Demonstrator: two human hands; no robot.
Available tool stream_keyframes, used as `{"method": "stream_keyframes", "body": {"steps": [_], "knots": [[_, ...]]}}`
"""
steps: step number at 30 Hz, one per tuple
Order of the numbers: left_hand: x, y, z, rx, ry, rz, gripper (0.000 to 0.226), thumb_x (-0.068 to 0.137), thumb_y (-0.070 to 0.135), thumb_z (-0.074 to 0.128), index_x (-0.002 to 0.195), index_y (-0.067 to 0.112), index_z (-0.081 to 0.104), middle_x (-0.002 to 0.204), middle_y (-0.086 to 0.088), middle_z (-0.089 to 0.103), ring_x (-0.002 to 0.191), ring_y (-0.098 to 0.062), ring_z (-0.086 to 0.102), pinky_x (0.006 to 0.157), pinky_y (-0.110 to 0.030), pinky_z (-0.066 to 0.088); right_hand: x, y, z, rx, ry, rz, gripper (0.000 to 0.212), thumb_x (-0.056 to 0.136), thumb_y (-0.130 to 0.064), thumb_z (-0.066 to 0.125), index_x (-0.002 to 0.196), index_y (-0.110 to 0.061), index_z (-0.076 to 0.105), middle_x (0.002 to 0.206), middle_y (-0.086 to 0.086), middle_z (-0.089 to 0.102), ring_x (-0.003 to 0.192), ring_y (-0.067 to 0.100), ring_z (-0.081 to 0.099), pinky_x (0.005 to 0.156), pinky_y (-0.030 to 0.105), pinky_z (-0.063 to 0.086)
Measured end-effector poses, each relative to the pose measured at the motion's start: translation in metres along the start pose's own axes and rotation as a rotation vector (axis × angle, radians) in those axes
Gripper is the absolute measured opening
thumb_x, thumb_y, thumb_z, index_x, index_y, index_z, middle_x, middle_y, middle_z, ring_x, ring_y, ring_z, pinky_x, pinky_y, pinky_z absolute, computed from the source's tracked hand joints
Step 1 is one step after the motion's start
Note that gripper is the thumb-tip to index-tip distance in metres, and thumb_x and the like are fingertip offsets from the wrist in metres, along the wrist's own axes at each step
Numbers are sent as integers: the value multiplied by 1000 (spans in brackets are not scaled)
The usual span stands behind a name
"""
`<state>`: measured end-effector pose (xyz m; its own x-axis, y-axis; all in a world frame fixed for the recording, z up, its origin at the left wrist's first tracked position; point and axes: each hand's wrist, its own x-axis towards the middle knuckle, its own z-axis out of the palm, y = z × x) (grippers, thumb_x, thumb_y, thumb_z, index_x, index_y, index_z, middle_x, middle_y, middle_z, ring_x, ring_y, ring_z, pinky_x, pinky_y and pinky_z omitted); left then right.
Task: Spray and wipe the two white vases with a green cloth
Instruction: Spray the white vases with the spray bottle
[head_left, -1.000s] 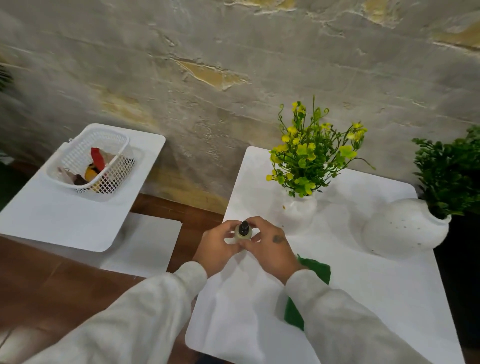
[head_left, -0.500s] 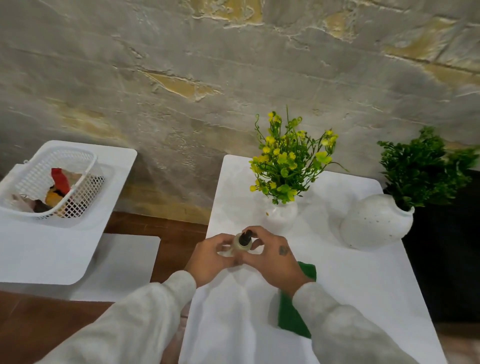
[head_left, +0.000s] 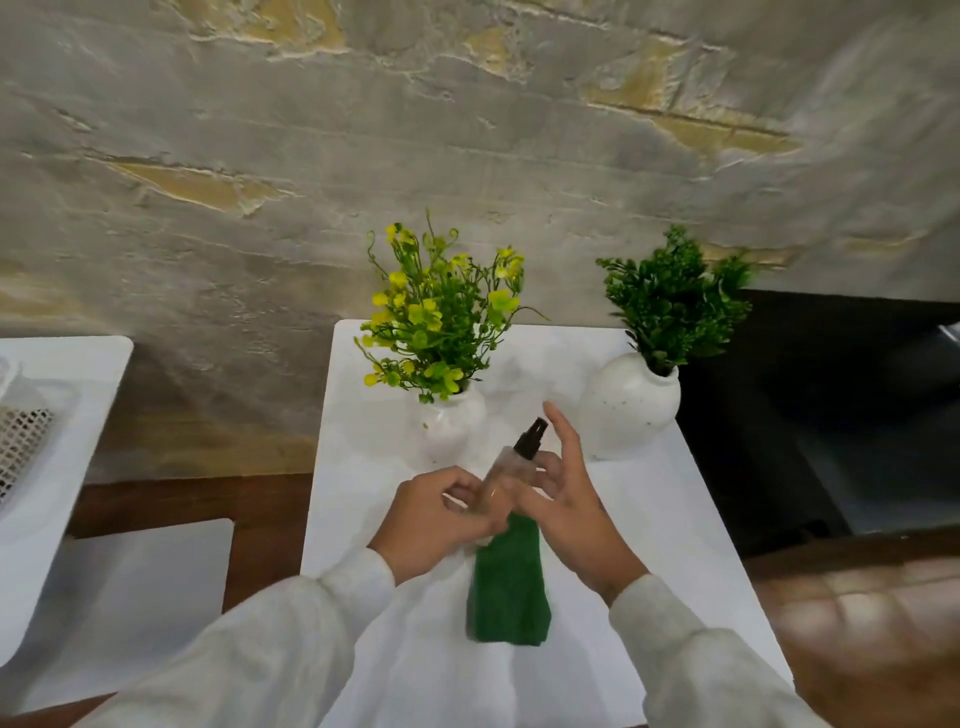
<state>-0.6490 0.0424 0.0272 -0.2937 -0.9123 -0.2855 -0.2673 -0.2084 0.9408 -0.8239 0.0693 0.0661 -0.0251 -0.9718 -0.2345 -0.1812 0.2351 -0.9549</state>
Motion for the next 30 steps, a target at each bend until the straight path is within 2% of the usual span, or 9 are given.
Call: {"method": "stream_keyframes", "body": {"steps": [6,10,14,18,21,23,26,30], "knots": [[4,27,36,-74,-20,-55,37,58,42,88,87,22,76,87,1,73,81,-21,71,72,-40,61,1,8,-30,53,103,-14,81,90,-12,68,140,-59,23,121,-2,58,109,13,65,91,34,56],[3,44,56,-63,2,-73,40,57,46,86,88,22,76,86,4,74,83,-19,71,75,-39,61,7,6,-53,56,37,-17,83,90,-18,69,139,-65,21,123,-1,59,108,11,66,97,42,54],[9,54,63,-29,83,-59,34,64,38,85,93,24,77,89,6,75,88,-12,70,85,-36,57,20,-2,-66,52,-52,-35,93,82,-28,79,139,-65,16,106,9,71,98,18,71,95,39,55],[4,61,72,-101,109,-66,24,76,27,79,99,28,75,95,8,75,96,-12,69,89,-29,55,35,-11,-73,-58,-142,-123,90,85,-29,77,139,-63,14,102,10,68,92,20,69,87,34,58],[-2,62,74,-85,97,-48,31,74,33,80,105,31,73,100,10,74,98,-8,68,90,-28,53,39,-13,-78,-138,-172,-181,87,86,-25,74,139,-60,16,93,10,68,79,18,69,76,31,59],[-3,58,66,26,204,-62,38,74,37,80,110,33,70,100,11,72,94,-5,67,88,-28,55,39,-11,-81,-212,-186,-197,85,88,-24,72,139,-59,14,90,8,67,71,16,66,67,25,56],[-1,47,39,313,422,-40,46,78,35,77,122,33,63,103,12,67,91,-7,64,89,-29,54,40,-6,-85,-294,-226,-159,84,89,-24,69,137,-64,11,96,10,64,74,23,64,69,25,54],[9,43,6,655,521,100,56,82,28,73,135,26,53,125,2,60,108,-17,58,97,-30,45,42,0,-85,-301,-255,-137,84,90,-20,65,135,-68,12,101,13,62,79,31,64,70,21,51]]}}
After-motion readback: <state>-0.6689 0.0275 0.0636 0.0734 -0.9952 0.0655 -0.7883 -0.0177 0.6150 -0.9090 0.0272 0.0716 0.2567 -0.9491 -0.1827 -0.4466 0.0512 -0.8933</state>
